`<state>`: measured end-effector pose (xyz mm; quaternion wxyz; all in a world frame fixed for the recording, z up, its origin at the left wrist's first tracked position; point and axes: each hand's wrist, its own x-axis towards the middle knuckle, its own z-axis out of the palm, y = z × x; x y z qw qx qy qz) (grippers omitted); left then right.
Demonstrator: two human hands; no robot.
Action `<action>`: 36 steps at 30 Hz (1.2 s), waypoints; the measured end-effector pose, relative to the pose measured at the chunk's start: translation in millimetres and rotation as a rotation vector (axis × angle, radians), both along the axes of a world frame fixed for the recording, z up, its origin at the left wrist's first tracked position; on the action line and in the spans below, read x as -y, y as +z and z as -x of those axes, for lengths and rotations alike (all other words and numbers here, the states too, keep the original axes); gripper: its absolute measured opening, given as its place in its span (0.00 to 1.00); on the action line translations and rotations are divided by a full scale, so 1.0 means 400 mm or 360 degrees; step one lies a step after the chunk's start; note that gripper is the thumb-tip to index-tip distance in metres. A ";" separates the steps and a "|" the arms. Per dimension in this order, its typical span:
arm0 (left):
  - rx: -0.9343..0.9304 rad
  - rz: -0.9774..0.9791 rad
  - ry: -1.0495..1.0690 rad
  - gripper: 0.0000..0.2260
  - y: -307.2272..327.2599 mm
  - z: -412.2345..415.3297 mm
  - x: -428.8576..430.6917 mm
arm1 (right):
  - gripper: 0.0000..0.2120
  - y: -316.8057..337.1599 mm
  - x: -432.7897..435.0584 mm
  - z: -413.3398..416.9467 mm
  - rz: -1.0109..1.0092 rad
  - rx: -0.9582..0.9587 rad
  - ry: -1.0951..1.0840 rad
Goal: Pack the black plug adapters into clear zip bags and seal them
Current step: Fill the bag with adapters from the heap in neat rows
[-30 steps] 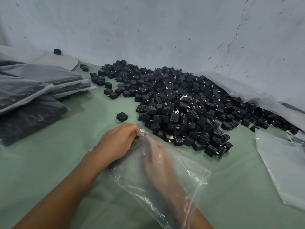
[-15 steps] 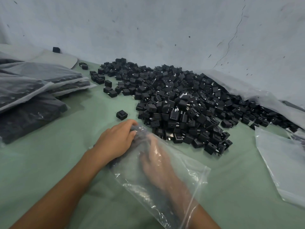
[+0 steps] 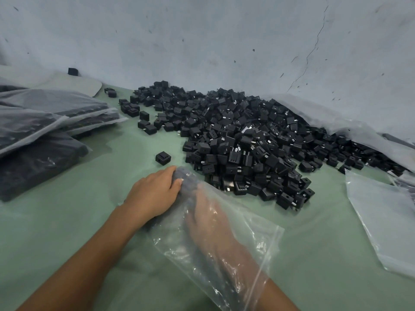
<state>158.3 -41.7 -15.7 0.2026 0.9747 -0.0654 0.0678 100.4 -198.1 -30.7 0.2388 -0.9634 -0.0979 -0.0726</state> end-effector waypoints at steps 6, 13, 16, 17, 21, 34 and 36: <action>0.0281 -0.0272 0.0125 0.15 0.006 0.018 0.018 | 0.22 -0.010 -0.010 -0.010 0.0064 0.0056 -0.0018; 0.0263 -0.0155 0.0127 0.15 0.003 0.010 0.014 | 0.19 -0.018 -0.008 -0.007 0.0010 0.0223 0.0001; 0.0295 -0.0160 0.0125 0.15 -0.002 0.010 0.017 | 0.17 -0.016 -0.008 -0.003 -0.0046 0.0170 -0.0046; 0.0296 -0.0157 0.0129 0.15 -0.004 0.009 0.017 | 0.16 -0.008 -0.009 0.005 -0.0048 0.0167 -0.0032; 0.0279 -0.0121 0.0125 0.14 -0.013 0.002 0.016 | 0.26 -0.004 -0.018 -0.020 0.0058 0.0265 -0.0072; 0.0170 -0.0064 0.0131 0.13 -0.009 0.003 0.021 | 0.20 0.030 0.057 0.014 -0.0445 0.0058 0.0356; 0.0155 -0.0069 0.0091 0.13 -0.004 0.003 0.035 | 0.22 0.030 0.083 0.015 -0.0283 0.0096 0.0367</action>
